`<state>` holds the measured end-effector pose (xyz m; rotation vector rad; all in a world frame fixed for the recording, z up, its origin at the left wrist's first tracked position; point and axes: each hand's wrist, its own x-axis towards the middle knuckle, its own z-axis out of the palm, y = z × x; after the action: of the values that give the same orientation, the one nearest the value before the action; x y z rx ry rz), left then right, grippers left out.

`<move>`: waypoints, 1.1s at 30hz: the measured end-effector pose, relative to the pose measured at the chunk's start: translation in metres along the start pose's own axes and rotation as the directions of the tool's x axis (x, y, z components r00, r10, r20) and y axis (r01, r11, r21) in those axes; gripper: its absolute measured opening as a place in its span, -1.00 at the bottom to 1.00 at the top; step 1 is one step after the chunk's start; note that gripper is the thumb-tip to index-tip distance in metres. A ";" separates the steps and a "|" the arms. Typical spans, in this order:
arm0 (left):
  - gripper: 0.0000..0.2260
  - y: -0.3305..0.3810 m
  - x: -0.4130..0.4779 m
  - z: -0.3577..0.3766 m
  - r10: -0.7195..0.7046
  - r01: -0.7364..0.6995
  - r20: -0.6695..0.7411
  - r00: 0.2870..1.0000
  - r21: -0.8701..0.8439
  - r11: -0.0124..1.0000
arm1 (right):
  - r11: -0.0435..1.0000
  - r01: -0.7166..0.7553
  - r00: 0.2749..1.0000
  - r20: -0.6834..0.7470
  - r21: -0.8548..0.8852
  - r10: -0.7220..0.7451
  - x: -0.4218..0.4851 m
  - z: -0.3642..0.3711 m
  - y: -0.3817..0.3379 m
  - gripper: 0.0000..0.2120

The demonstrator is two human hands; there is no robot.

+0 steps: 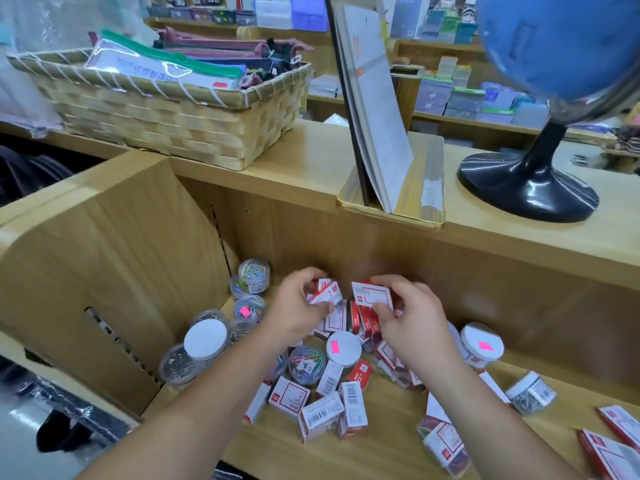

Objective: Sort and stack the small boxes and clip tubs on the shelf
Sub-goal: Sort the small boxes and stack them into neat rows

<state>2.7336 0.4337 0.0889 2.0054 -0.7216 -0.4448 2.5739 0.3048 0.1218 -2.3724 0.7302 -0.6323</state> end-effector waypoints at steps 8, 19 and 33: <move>-0.68 0.081 -0.071 0.018 0.080 -0.117 -0.130 0.988 -0.306 0.945 | 0.960 -0.129 0.979 -0.124 0.247 0.164 -0.051 -0.066 0.010 -0.64; -0.68 0.136 -0.180 0.209 0.142 0.015 0.326 0.935 -0.436 0.900 | 0.815 -0.469 0.744 -0.344 0.342 0.573 -0.201 -0.173 0.137 -0.71; -0.75 0.165 -0.174 0.341 0.204 -0.118 0.344 0.916 -0.254 0.960 | 0.779 -0.496 0.837 -0.451 -0.383 0.311 -0.221 -0.258 0.185 -0.59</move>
<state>2.3559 0.2588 0.0636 1.6461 -1.0115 -0.7813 2.1977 0.2172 0.1323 -2.4136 1.7071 -0.7704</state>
